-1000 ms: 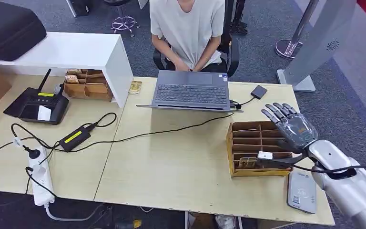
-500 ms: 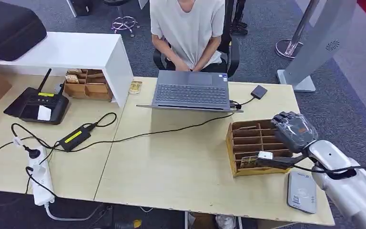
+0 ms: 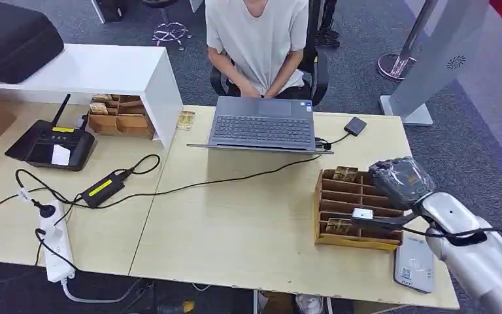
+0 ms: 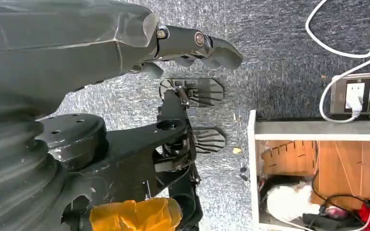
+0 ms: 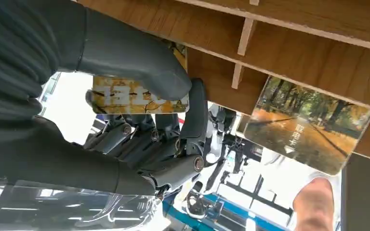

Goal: Pass the card to the sensor for recognition and then transmit it.

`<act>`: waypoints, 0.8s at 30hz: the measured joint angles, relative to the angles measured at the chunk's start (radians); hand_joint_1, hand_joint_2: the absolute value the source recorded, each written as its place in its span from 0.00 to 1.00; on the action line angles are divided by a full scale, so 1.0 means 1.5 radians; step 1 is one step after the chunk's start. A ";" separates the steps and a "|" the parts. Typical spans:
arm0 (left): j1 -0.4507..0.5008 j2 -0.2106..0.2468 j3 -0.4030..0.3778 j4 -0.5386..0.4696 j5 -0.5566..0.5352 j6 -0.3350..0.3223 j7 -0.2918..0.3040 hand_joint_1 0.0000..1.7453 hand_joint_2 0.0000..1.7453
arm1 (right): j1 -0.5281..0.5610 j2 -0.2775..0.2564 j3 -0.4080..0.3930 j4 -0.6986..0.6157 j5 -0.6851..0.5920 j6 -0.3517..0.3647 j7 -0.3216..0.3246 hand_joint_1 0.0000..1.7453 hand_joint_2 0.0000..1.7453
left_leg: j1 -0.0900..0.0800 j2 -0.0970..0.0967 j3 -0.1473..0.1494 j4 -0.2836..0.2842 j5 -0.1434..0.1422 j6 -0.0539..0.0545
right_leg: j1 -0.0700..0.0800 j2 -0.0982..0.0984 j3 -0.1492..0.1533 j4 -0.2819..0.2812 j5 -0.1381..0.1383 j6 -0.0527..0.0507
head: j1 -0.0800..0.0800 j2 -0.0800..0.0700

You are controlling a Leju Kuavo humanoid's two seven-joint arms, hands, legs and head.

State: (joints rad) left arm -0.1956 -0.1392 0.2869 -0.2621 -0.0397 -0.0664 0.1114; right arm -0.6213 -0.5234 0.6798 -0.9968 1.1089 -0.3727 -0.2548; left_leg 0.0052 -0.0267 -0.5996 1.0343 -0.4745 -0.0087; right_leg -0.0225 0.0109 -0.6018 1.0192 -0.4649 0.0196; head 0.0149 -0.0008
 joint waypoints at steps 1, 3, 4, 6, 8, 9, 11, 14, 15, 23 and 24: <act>0.000 0.000 0.000 0.000 0.000 0.000 0.000 0.00 1.00 | 0.000 0.000 0.000 0.000 0.000 0.000 0.000 0.88 1.00 | 0.000 0.000 0.000 0.000 0.000 0.000 | 0.000 0.000 0.000 0.000 0.000 0.000 | 0.000 0.000; 0.000 0.000 0.000 0.000 0.000 0.000 0.000 0.00 1.00 | 0.000 0.000 -0.001 0.000 0.000 0.000 0.000 0.88 1.00 | 0.000 0.000 0.000 0.000 0.000 0.000 | 0.000 0.000 0.000 0.000 0.000 0.000 | 0.000 0.000; 0.000 0.000 0.000 0.000 -0.001 0.000 0.000 0.00 1.00 | 0.000 0.000 -0.001 0.000 0.000 0.000 0.000 0.88 1.00 | 0.000 0.000 0.000 0.000 0.000 0.000 | 0.000 0.000 0.000 0.000 0.000 0.000 | 0.000 0.000; 0.000 0.000 0.000 0.000 -0.001 0.000 0.000 0.00 1.00 | 0.000 0.000 -0.001 0.000 0.000 0.000 0.000 0.88 1.00 | 0.000 0.000 0.000 0.000 0.000 0.000 | 0.000 0.000 0.000 0.000 0.000 0.000 | 0.000 0.000; 0.000 0.000 0.000 0.000 -0.001 0.000 0.000 0.00 1.00 | 0.000 0.000 -0.001 0.000 0.000 0.000 0.000 0.88 1.00 | 0.000 0.000 0.000 0.000 0.000 0.000 | 0.000 0.000 0.000 0.000 0.000 0.000 | 0.000 0.000; 0.000 0.000 0.000 0.000 -0.001 0.000 0.000 0.00 1.00 | 0.000 0.000 -0.001 0.000 0.000 0.000 0.000 0.88 1.00 | 0.000 0.000 0.000 0.000 0.000 0.000 | 0.000 0.000 0.000 0.000 0.000 0.000 | 0.000 0.000; 0.000 0.000 0.000 0.000 -0.001 0.000 0.000 0.00 1.00 | 0.001 0.000 -0.001 0.000 0.000 0.000 -0.001 0.88 1.00 | 0.000 0.000 0.000 0.000 0.000 0.000 | 0.000 0.000 0.000 0.000 0.000 0.000 | 0.000 0.000; 0.000 0.000 0.000 0.000 -0.002 0.008 0.000 0.00 1.00 | 0.001 0.001 -0.001 0.000 0.002 -0.003 -0.001 0.88 1.00 | 0.000 0.000 0.000 0.000 0.000 0.000 | 0.000 0.000 0.000 0.000 0.000 0.000 | 0.000 0.000; 0.000 0.000 0.000 0.000 -0.004 0.011 0.001 0.00 1.00 | 0.000 0.001 -0.001 0.000 0.004 -0.005 -0.001 0.88 1.00 | 0.000 0.000 0.000 0.000 0.000 0.000 | 0.000 0.000 0.000 0.000 0.000 0.000 | 0.000 0.000; -0.013 0.000 -0.011 0.000 -0.016 0.012 0.023 0.00 1.00 | -0.068 0.032 -0.001 -0.002 0.010 0.007 -0.003 0.88 1.00 | 0.000 0.000 0.000 0.000 0.001 -0.001 | 0.000 0.000 0.000 0.001 0.001 -0.001 | 0.000 0.000; -0.015 0.000 -0.012 0.000 -0.017 0.012 0.025 0.00 1.00 | -0.084 0.038 -0.001 -0.003 0.010 0.014 -0.003 0.88 1.00 | 0.000 0.000 0.000 0.000 0.001 -0.001 | 0.000 0.000 0.000 0.001 0.001 -0.001 | 0.000 0.000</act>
State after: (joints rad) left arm -0.2178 -0.1392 0.2686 -0.2621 -0.0648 -0.0481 0.1491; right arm -0.7472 -0.4666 0.6790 -1.0010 1.1238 -0.3517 -0.2590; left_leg 0.0053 -0.0263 -0.5998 1.0343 -0.4731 -0.0097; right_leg -0.0224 0.0112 -0.6022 1.0205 -0.4638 0.0184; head 0.0149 -0.0008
